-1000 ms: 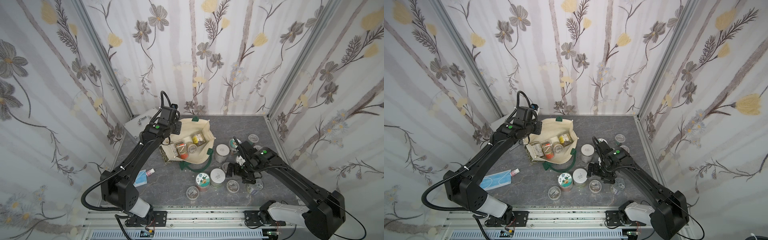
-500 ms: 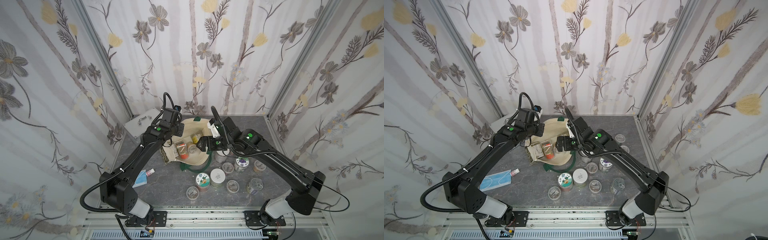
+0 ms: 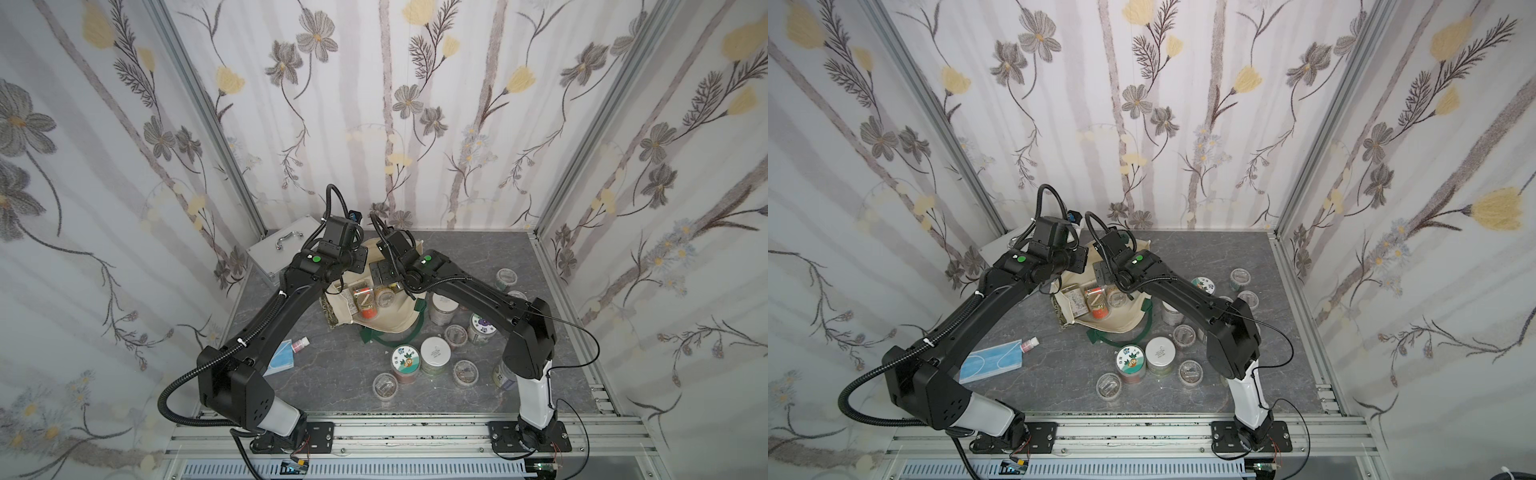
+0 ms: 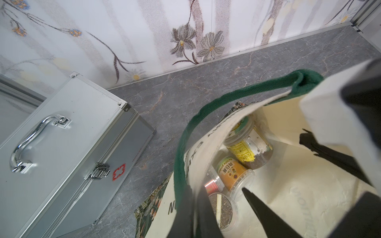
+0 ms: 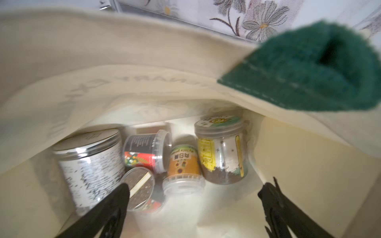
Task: Take out the seed jars from the canvas bag
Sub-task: Pick up the seed jar from the canvas bag.
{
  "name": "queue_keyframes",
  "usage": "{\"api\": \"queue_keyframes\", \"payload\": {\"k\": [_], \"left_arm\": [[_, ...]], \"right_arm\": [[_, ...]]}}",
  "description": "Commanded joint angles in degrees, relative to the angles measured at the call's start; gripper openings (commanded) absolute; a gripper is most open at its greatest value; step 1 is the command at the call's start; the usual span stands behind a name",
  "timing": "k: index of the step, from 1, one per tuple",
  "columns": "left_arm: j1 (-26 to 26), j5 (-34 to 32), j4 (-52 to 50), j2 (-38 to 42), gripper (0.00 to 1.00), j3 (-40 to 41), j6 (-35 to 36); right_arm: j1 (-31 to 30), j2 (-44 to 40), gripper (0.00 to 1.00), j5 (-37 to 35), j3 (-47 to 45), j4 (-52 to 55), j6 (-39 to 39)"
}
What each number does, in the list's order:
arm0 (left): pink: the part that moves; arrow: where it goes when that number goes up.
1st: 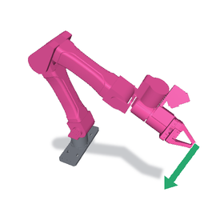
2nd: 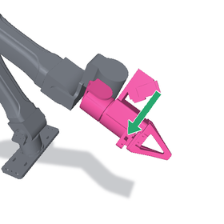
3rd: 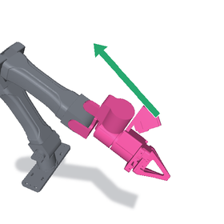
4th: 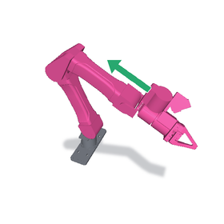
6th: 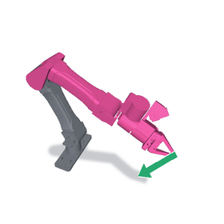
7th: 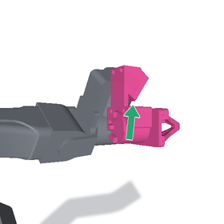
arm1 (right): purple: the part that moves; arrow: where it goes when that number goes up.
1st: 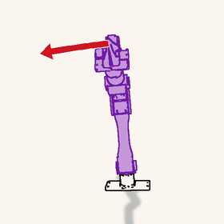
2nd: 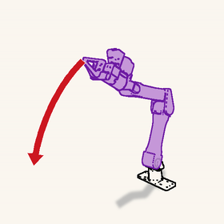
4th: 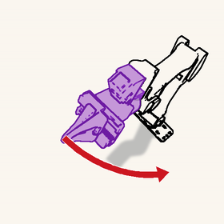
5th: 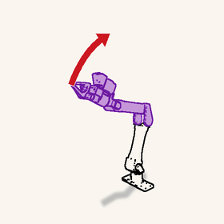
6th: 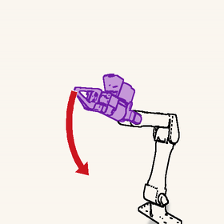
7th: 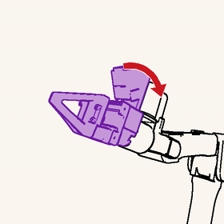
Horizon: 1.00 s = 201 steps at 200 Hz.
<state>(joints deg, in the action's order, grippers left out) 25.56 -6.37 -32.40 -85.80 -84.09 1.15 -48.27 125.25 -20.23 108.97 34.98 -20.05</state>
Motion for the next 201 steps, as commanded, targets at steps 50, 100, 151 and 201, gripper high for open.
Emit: {"api": "queue_keyframes", "payload": {"k": [50,100,151,201], "left_arm": [[-0.41,-1.53,1.86,-0.11,0.0,-1.06,-0.58],[-1.31,-1.91,0.73,-1.38,0.0,-1.96,-1.49],[-2.16,-1.64,-0.11,-2.53,0.0,-2.82,-2.36],[-2.58,-1.37,-0.82,-3.22,0.0,-3.43,-2.62]], "right_arm": [[2.62,6.11,0.92,1.42,0.61,-6.51,0.54],[3.45,9.41,0.91,2.55,0.62,-5.99,1.41],[1.49,6.28,0.99,-1.32,-4.0,-9.47,6.64],[-0.5,-1.12,1.0,-3.35,-9.38,-17.02,8.01]]}}
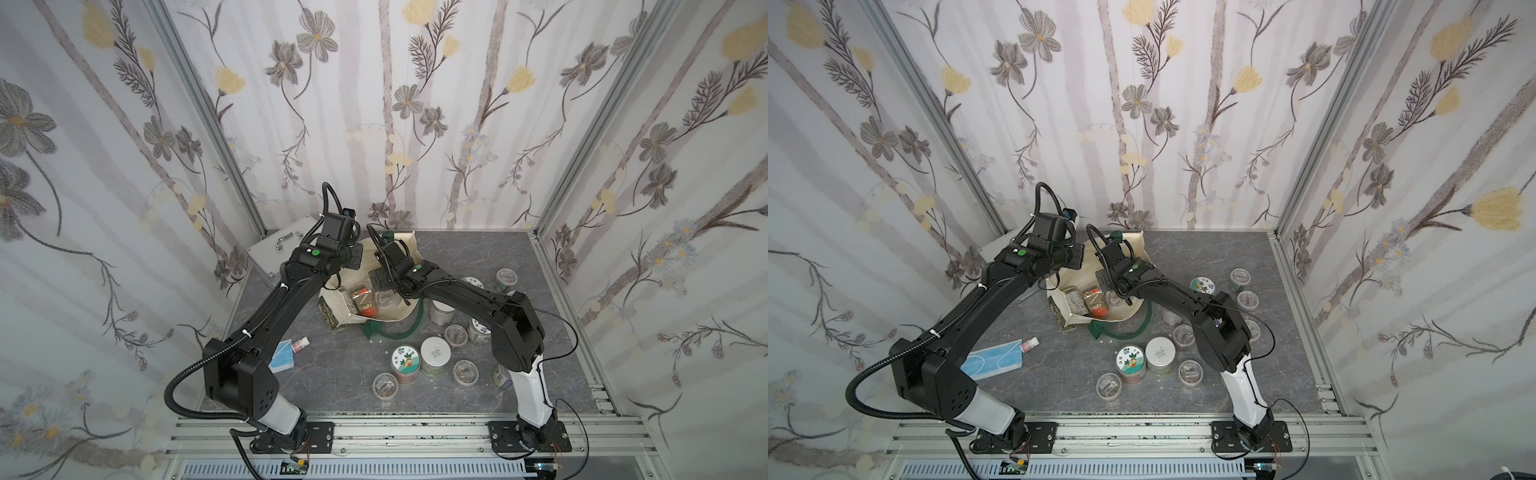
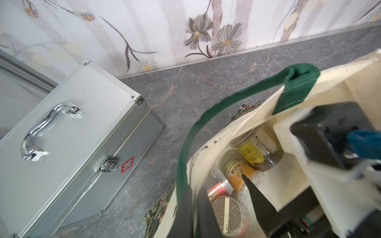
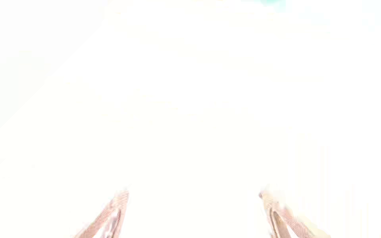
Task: Take out the seed jars from the canvas bag
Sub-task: Pick up the seed jar from the canvas bag.
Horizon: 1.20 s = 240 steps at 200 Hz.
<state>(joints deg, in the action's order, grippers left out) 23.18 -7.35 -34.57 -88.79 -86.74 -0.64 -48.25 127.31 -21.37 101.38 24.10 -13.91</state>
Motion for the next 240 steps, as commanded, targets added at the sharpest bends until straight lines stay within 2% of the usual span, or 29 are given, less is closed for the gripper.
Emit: {"api": "queue_keyframes", "payload": {"k": [1,41,67,113,176,209,240], "left_arm": [[-0.22,-0.38,1.34,-0.23,0.0,-0.79,-0.79],[-0.47,0.09,1.34,-0.02,0.0,-0.89,-0.99],[-0.51,0.24,1.21,-0.11,0.0,-0.89,-1.0],[-0.68,0.67,0.99,-0.25,0.0,-1.24,-1.14],[-0.77,0.94,0.86,-0.2,0.0,-1.32,-1.15],[-0.8,1.27,0.89,-0.5,0.0,-1.38,-1.3],[-0.75,1.29,0.9,-0.56,0.0,-1.42,-1.29]], "right_arm": [[-0.57,-3.37,1.0,-2.16,-1.93,-6.24,1.96],[-0.98,-2.6,0.99,-1.28,-1.99,-7.51,4.41],[-1.06,-0.81,0.94,0.35,-1.89,-6.46,4.42],[-0.23,2.74,0.9,-1.0,1.55,-2.08,3.52],[2.37,5.74,0.84,2.07,3.82,0.53,1.86],[2.63,7.83,0.84,4.15,5.92,1.7,2.09],[3.31,10.69,0.89,5.14,9.35,4.37,1.72]]}}
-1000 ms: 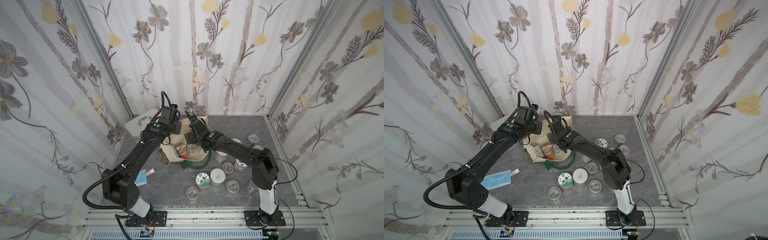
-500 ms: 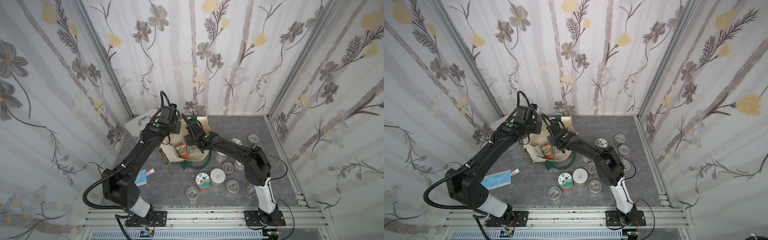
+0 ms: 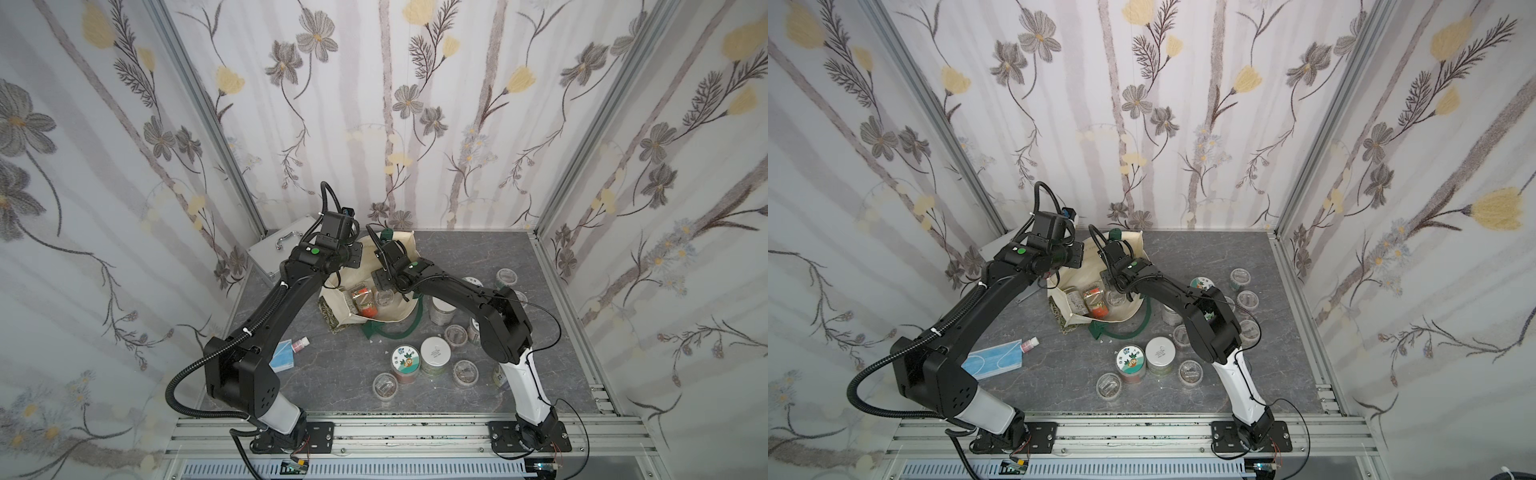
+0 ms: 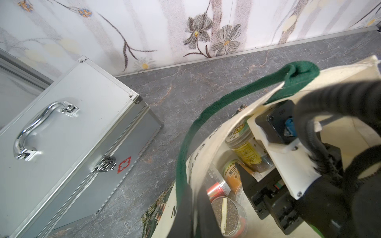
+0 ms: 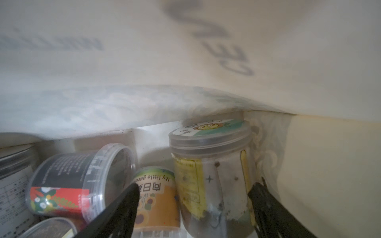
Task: Take out the seed jars from the canvas bag
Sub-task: Pick up the seed jar from the canvas bag.
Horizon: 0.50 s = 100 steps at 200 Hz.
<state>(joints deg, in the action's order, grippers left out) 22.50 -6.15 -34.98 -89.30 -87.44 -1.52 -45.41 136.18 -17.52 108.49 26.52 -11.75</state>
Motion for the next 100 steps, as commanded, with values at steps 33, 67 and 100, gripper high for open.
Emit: {"api": "queue_keyframes", "payload": {"k": [33,67,100], "left_arm": [[-0.17,0.17,1.32,-0.25,0.0,-0.69,-0.46],[-0.17,0.35,1.23,-0.36,0.0,-0.74,-0.47],[-0.19,0.35,1.31,-0.41,0.0,-0.72,-0.54]], "right_arm": [[0.61,4.28,0.91,2.12,4.84,4.07,-1.86],[2.34,6.56,0.98,3.35,7.61,6.19,-1.96],[2.35,8.51,0.99,4.82,9.79,8.19,-2.4]]}}
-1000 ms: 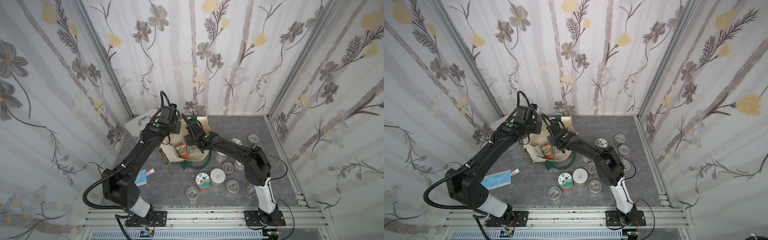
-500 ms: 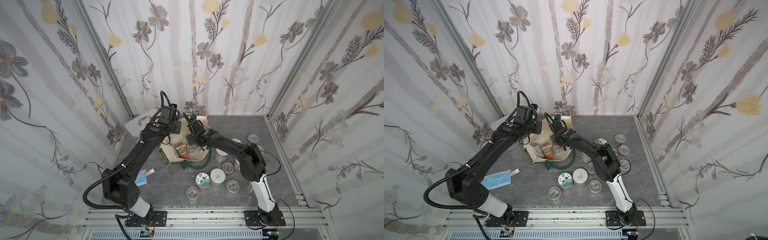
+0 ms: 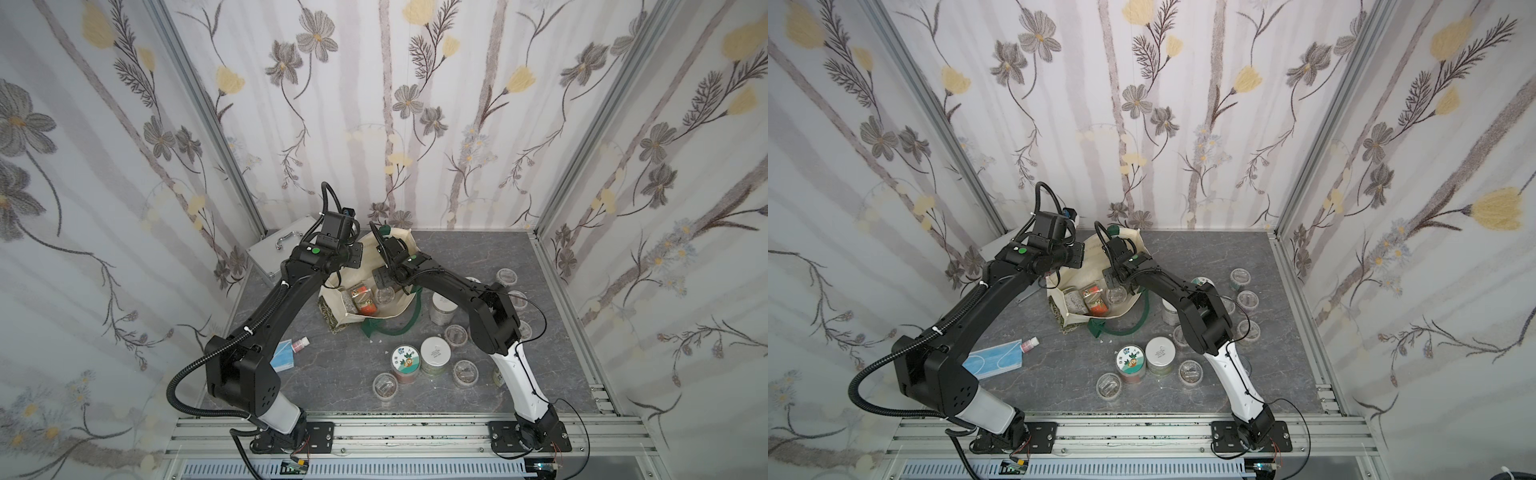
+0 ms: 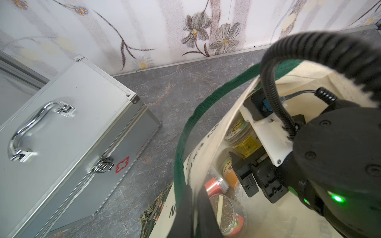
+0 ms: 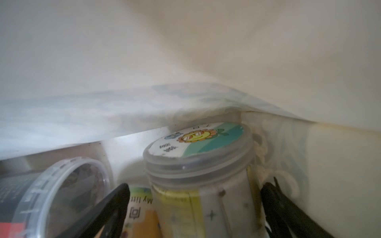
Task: Take out the seed jars from the canvas bag
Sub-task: Pick up the seed jar from the canvas bag.
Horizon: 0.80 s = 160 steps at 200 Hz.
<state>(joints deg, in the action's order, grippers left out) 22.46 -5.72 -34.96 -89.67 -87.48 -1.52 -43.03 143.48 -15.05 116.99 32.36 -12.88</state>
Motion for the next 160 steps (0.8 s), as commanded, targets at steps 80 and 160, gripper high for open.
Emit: {"api": "queue_keyframes", "payload": {"k": [80,160], "left_arm": [[-0.13,0.18,1.21,0.07,0.0,-0.67,-0.64],[-0.14,0.01,1.21,0.11,0.0,-0.76,-0.6]], "right_arm": [[-0.04,4.32,0.92,5.44,4.24,4.55,-2.83],[0.31,5.29,0.88,7.34,6.76,5.38,-4.51]]}}
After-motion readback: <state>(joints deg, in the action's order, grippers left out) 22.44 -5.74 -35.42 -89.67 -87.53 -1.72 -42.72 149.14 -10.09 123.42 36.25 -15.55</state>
